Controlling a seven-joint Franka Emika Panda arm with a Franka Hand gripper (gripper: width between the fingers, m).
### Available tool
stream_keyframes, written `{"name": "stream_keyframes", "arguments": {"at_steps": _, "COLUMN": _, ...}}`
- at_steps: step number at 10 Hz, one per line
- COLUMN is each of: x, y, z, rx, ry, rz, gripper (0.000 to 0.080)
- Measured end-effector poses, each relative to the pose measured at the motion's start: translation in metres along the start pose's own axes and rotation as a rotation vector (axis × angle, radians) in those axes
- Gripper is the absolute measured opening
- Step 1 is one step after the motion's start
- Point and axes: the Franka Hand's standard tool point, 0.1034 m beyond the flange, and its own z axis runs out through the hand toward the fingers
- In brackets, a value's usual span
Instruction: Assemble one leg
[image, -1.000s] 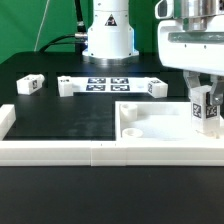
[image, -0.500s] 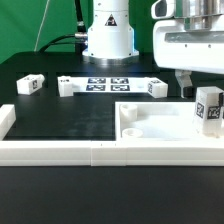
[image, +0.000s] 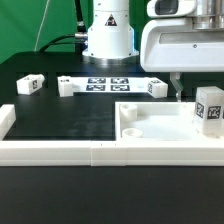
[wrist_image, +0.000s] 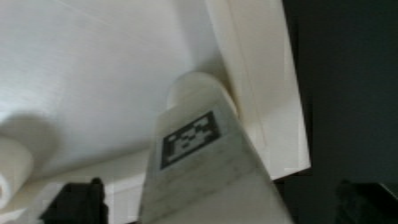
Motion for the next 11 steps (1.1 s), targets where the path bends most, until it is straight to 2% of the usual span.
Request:
{"name": "stream_keyframes", "arguments": {"at_steps": 2, "x": -0.0003, "y": 0.0017, "z": -0.0005, "rx": -0.021, "ry": -0.009, "rz": -0.185, "gripper": 0.0649}}
{"name": "stream_keyframes", "arguments": {"at_steps": 5, "x": 0.0013, "y": 0.0011, "z": -0.0004, "rx": -0.029, "ry": 0.025, "rz": -0.360, "gripper": 0.0649}}
{"name": "stream_keyframes", "arguments": {"at_steps": 7, "x": 0.0009, "y": 0.0023, "z": 0.0004, "rx": -0.030, "ry": 0.023, "rz": -0.360, "gripper": 0.0377}}
{"name": "stream_keyframes", "arguments": {"at_steps": 8, "x": 0.0008, "y": 0.0024, "z": 0.0006, "rx": -0.030, "ry": 0.023, "rz": -0.359, "gripper": 0.0377}}
{"name": "stream_keyframes", "arguments": {"at_steps": 9, "x": 0.0007, "y": 0.0025, "z": 0.0009, "rx": -0.030, "ry": 0.023, "rz": -0.359, "gripper": 0.0291}}
{"name": "stream_keyframes", "arguments": {"at_steps": 11, "x": 0.0007, "y": 0.0027, "z": 0.0011, "rx": -0.028, "ry": 0.023, "rz": -0.334, "gripper": 0.0291}}
